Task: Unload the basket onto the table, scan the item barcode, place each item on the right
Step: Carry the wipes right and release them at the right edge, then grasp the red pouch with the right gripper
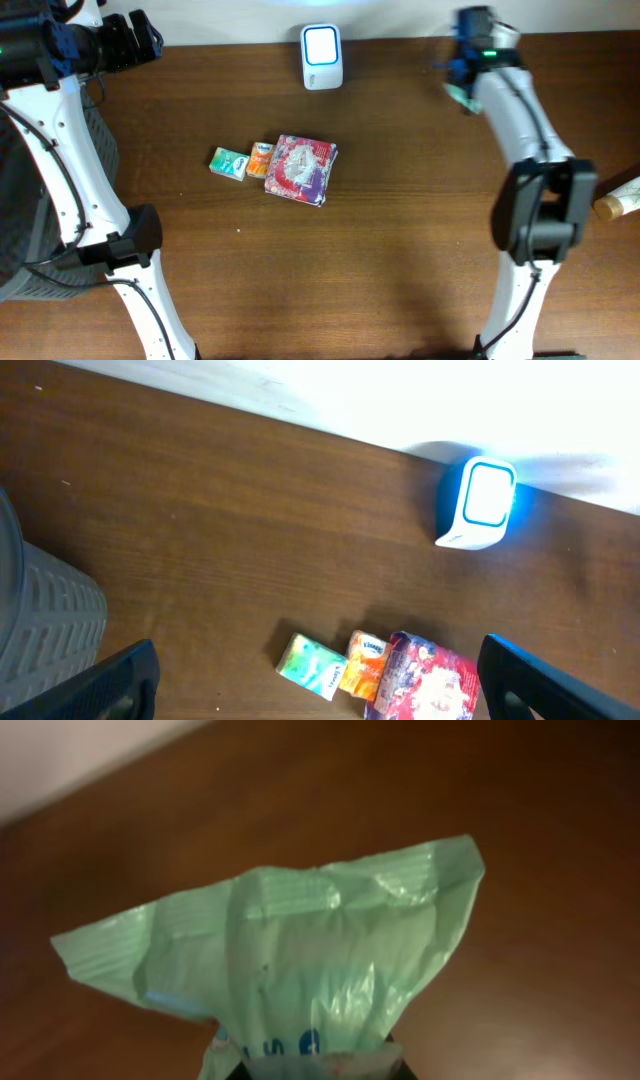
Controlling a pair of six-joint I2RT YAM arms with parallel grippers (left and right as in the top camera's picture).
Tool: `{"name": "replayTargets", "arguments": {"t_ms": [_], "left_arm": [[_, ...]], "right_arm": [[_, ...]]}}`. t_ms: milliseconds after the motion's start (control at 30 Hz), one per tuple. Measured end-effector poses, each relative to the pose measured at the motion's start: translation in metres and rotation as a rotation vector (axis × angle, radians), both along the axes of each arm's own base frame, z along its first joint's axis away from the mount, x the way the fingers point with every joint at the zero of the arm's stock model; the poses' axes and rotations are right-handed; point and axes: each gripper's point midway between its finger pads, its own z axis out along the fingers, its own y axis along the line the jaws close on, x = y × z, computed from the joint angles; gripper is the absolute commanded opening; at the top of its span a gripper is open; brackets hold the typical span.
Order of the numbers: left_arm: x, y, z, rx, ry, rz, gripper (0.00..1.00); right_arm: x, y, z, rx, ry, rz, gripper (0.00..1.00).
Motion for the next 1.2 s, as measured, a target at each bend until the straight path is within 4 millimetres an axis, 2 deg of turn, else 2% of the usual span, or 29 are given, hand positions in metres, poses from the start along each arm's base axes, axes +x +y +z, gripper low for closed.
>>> {"name": "replayTargets", "arguments": {"t_ms": [67,100,167,200,233,267,300,367,433,467,500,567,633,667,700,767,833,900,933,967,1000,1033,1067,1100,1167,1200], "left_arm": [[0.000,0.000,0.000,0.000,0.000,0.000,0.99],[0.000,0.000,0.000,0.000,0.000,0.000,0.99],[0.000,0.000,0.000,0.000,0.000,0.000,0.99],[0.000,0.000,0.000,0.000,0.000,0.000,0.99],[0.000,0.000,0.000,0.000,0.000,0.000,0.99],[0.000,0.000,0.000,0.000,0.000,0.000,0.99],[0.000,0.000,0.000,0.000,0.000,0.000,0.99],[0.000,0.000,0.000,0.000,0.000,0.000,0.99],[0.000,0.000,0.000,0.000,0.000,0.000,0.99],[0.000,0.000,0.000,0.000,0.000,0.000,0.99],[0.000,0.000,0.000,0.000,0.000,0.000,0.99],[0.000,0.000,0.000,0.000,0.000,0.000,0.99],[0.000,0.000,0.000,0.000,0.000,0.000,0.99],[0.000,0.000,0.000,0.000,0.000,0.000,0.99],[0.000,0.000,0.000,0.000,0.000,0.000,0.99],[0.000,0.000,0.000,0.000,0.000,0.000,0.99],[0.000,0.000,0.000,0.000,-0.001,0.000,0.99],[0.000,0.000,0.000,0.000,0.000,0.000,0.99],[0.000,0.000,0.000,0.000,0.000,0.001,0.99],[0.000,0.000,0.000,0.000,0.000,0.000,0.99],[0.000,0.000,0.000,0.000,0.000,0.000,0.99],[0.000,0.000,0.000,0.000,-0.001,0.000,0.99],[0.000,0.000,0.000,0.000,0.000,0.000,0.99],[0.000,0.000,0.000,0.000,0.000,0.000,0.99],[0.000,0.000,0.000,0.000,-0.001,0.000,0.99],[0.000,0.000,0.000,0.000,0.000,0.000,0.99]], "right_arm": [[-0.036,-0.055,-0.014,0.032,0.096,-0.150,0.15],[-0.054,-0.086,-0.018,0.051,0.124,-0.231,0.15],[-0.085,-0.126,-0.024,0.078,0.176,-0.338,0.10],[-0.099,-0.147,-0.026,0.090,0.192,-0.391,0.11],[-0.108,-0.159,-0.027,0.098,0.199,-0.421,0.15],[-0.120,-0.173,-0.028,0.107,0.208,-0.459,0.37],[-0.129,-0.185,-0.028,0.113,0.217,-0.485,0.44],[-0.139,-0.199,-0.029,0.110,0.229,-0.498,0.47],[-0.154,-0.211,-0.033,0.095,0.279,-0.496,0.59],[-0.161,-0.213,-0.036,0.093,0.303,-0.497,0.58],[-0.167,-0.215,-0.037,0.096,0.321,-0.500,0.53],[-0.163,-0.208,-0.042,0.151,0.320,-0.458,0.52],[-0.138,-0.185,-0.048,0.280,0.263,-0.331,0.38],[-0.130,-0.172,-0.050,0.325,0.250,-0.284,0.39],[-0.122,-0.156,-0.051,0.369,0.243,-0.234,0.42],[-0.107,-0.117,-0.053,0.462,0.241,-0.130,0.56],[-0.098,-0.052,-0.061,0.590,0.279,0.121,0.66],[-0.105,0.061,-0.076,0.723,0.371,0.463,0.68],[-0.113,0.092,-0.082,0.744,0.413,0.531,0.71],[-0.121,0.138,-0.090,0.761,0.445,0.641,0.78],[-0.126,0.162,-0.093,0.771,0.461,0.697,0.91],[-0.131,0.218,-0.092,0.788,0.455,0.838,0.96],[-0.132,0.235,-0.089,0.797,0.444,0.883,0.96],[-0.131,0.265,-0.086,0.802,0.415,0.944,0.96],[-0.127,0.294,-0.083,0.812,0.376,0.973,0.96],[-0.130,0.311,-0.081,0.824,0.371,0.984,0.90]]}}
